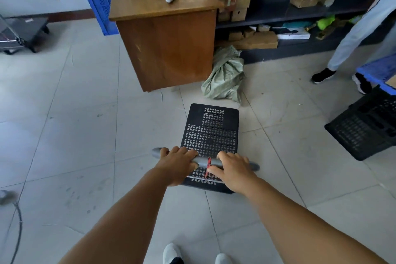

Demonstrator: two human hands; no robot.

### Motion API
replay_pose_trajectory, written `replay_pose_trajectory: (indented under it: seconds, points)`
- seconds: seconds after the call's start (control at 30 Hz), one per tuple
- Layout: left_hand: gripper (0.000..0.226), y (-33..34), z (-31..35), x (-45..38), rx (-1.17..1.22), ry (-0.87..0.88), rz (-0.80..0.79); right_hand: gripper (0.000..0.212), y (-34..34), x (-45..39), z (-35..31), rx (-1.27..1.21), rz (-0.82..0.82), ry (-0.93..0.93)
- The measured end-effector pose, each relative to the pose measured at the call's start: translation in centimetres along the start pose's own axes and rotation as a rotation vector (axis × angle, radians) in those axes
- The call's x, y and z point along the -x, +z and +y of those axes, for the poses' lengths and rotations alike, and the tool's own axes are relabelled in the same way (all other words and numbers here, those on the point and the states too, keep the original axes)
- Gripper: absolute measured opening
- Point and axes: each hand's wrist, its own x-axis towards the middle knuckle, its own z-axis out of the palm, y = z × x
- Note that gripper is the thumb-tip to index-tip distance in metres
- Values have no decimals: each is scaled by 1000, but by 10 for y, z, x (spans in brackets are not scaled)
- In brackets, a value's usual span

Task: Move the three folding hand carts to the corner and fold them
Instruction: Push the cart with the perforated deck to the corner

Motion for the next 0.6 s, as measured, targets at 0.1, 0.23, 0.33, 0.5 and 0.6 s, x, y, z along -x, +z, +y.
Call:
replay_pose_trajectory:
  seconds: [0.1,0.23,0.33,0.5,0.6]
  points:
    - [38,0,12,8,31,-54,14,44,-7,3,7,40,-30,-50]
    - [39,2,21,20,75,-135,50,45,-13,0,9,95,-74,-133]
    - [35,3,22,31,120,-200,75,45,-16,-6,4,103,-88,-187]
    - [35,11,16,51,181,-314,111,39,-14,-10,-16,124,-72,-283]
    - [32,17,8,61,214,-390,130,40,-8,-12,-32,173,-46,-325]
